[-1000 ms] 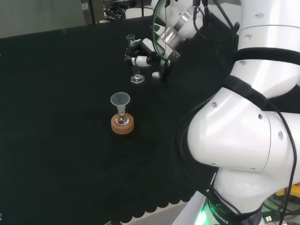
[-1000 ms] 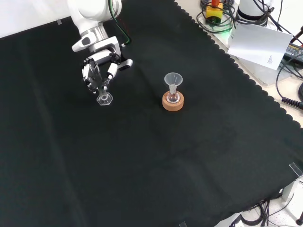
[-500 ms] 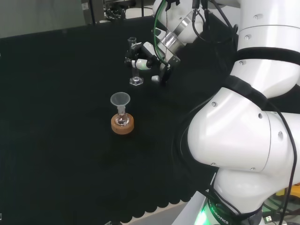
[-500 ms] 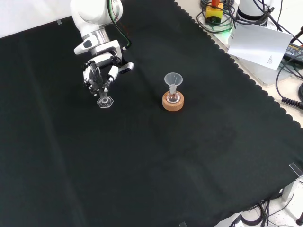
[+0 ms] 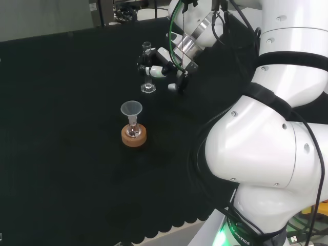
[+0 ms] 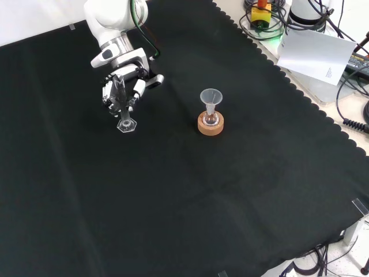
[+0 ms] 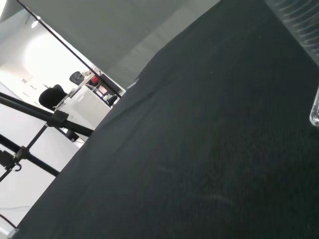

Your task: Put the graduated cylinder back on the table.

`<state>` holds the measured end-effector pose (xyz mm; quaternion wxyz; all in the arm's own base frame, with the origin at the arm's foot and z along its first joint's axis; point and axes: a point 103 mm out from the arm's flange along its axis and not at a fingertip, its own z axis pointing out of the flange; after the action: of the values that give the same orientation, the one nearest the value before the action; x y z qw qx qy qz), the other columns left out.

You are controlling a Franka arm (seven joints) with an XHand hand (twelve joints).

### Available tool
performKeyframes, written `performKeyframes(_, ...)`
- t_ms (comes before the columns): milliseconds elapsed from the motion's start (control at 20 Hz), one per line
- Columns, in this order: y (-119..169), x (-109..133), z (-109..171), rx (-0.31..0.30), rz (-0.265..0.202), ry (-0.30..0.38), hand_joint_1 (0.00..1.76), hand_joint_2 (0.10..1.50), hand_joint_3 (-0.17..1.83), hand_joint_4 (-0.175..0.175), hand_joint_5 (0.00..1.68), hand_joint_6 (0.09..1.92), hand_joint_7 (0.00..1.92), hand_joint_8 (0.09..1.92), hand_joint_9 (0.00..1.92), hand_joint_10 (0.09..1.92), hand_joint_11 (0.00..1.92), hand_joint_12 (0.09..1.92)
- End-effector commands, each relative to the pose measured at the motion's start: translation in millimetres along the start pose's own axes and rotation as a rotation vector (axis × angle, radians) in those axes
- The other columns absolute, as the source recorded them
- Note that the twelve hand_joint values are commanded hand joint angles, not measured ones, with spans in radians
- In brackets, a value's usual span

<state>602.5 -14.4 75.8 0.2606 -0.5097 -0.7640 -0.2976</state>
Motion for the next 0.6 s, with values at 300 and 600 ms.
performKeyframes(300,-3.5,-1.5,-13.1,0.048,0.023,-0.005,1.01,1.06,-0.17,-0.051,0.64,0.72,0.65,0.62,1.08,0.09,0.77,1.11)
performKeyframes(600,-1.6,-0.3,-22.9,0.060,0.036,-0.018,0.95,1.03,-0.17,-0.055,0.50,0.65,0.55,0.63,0.99,0.09,0.60,1.21)
